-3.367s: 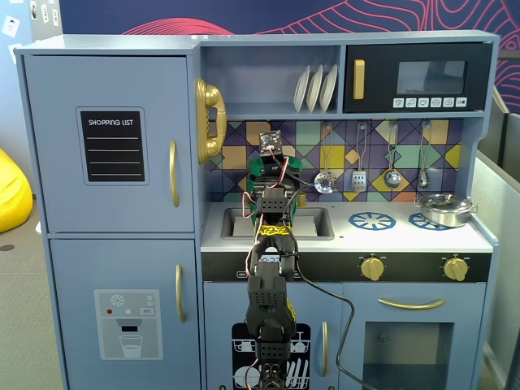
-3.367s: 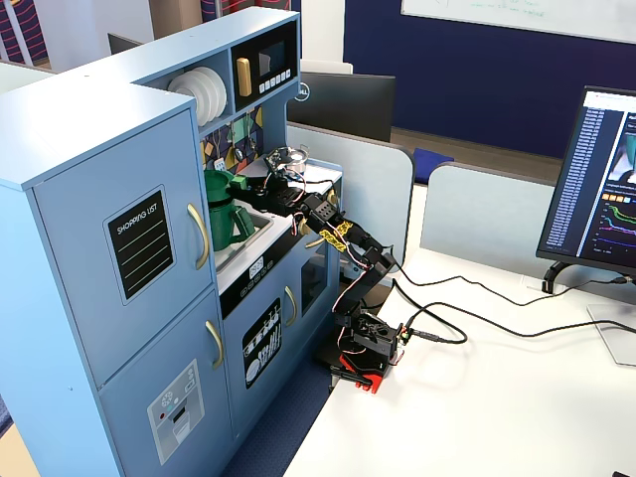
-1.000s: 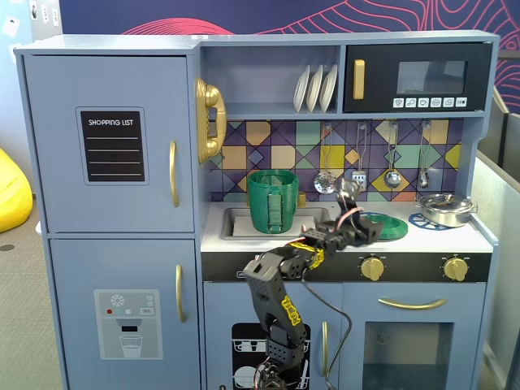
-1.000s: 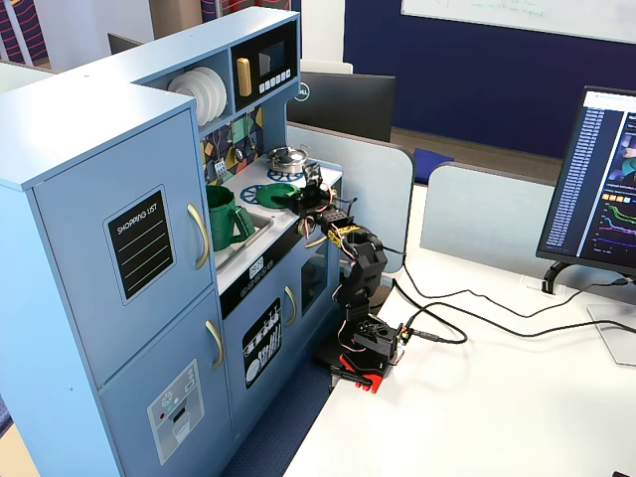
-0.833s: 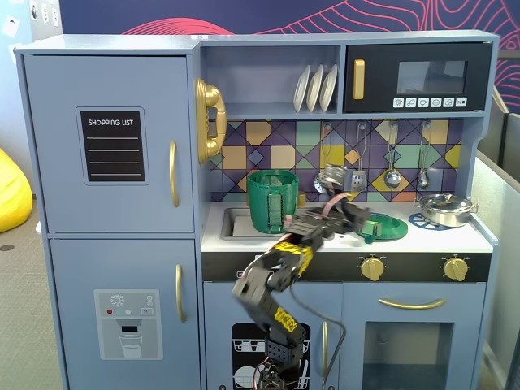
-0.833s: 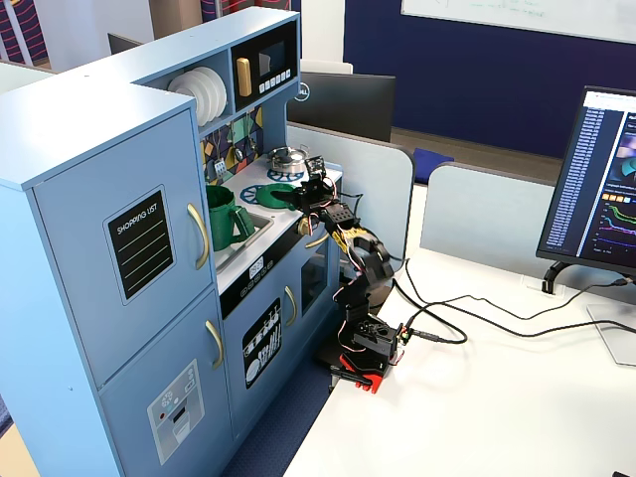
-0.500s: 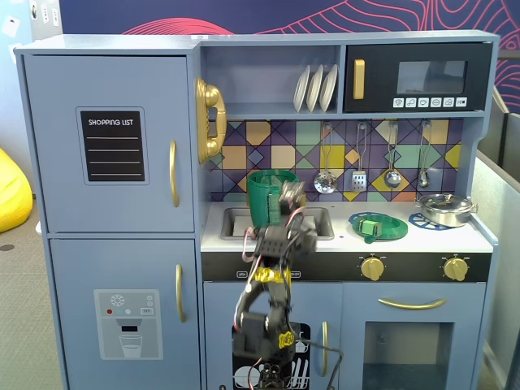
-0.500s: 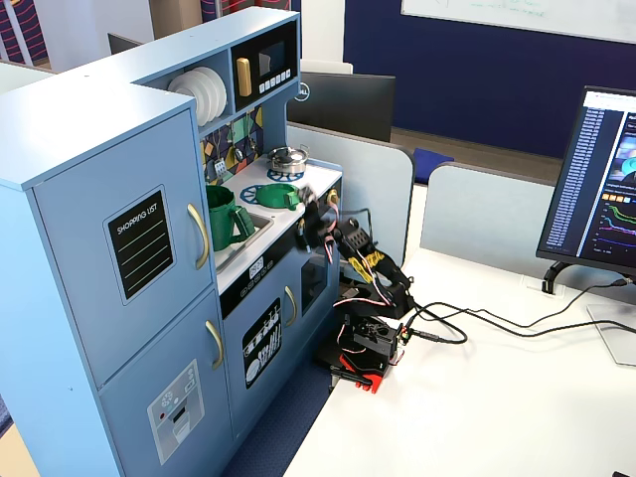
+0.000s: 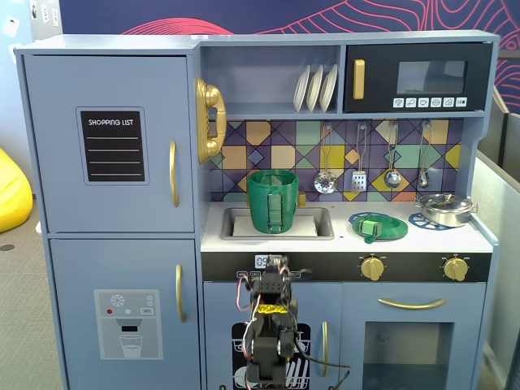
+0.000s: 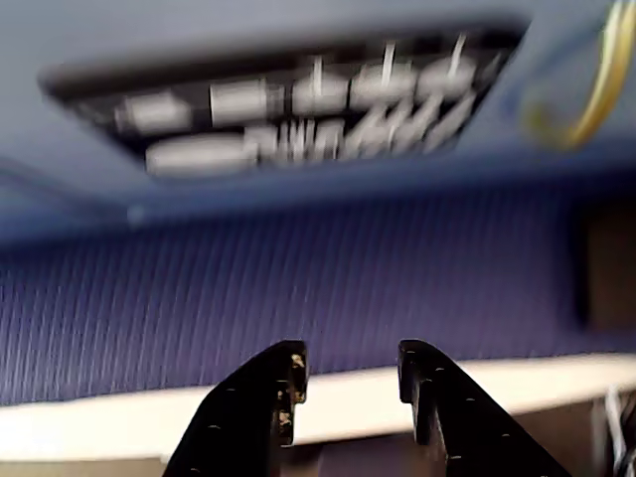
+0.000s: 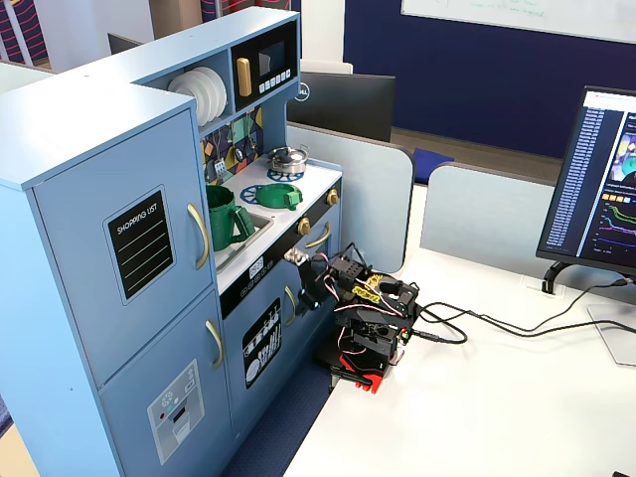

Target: Take off the lid from the green recipient and place it on the counter

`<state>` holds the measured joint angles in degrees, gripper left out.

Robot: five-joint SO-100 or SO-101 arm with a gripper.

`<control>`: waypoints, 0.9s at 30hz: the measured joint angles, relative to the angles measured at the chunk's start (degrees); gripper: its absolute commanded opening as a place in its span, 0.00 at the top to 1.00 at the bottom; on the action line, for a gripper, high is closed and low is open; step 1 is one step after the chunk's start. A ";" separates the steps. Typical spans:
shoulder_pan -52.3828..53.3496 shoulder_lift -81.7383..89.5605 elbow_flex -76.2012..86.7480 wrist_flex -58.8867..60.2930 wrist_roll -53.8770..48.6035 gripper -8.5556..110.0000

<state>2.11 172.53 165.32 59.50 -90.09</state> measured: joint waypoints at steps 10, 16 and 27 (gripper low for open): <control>-1.58 5.62 6.77 7.12 1.67 0.89; -1.58 7.47 6.33 17.14 -1.41 0.88; -0.79 9.67 5.80 17.93 0.62 0.86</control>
<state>1.32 182.20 171.12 77.43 -89.47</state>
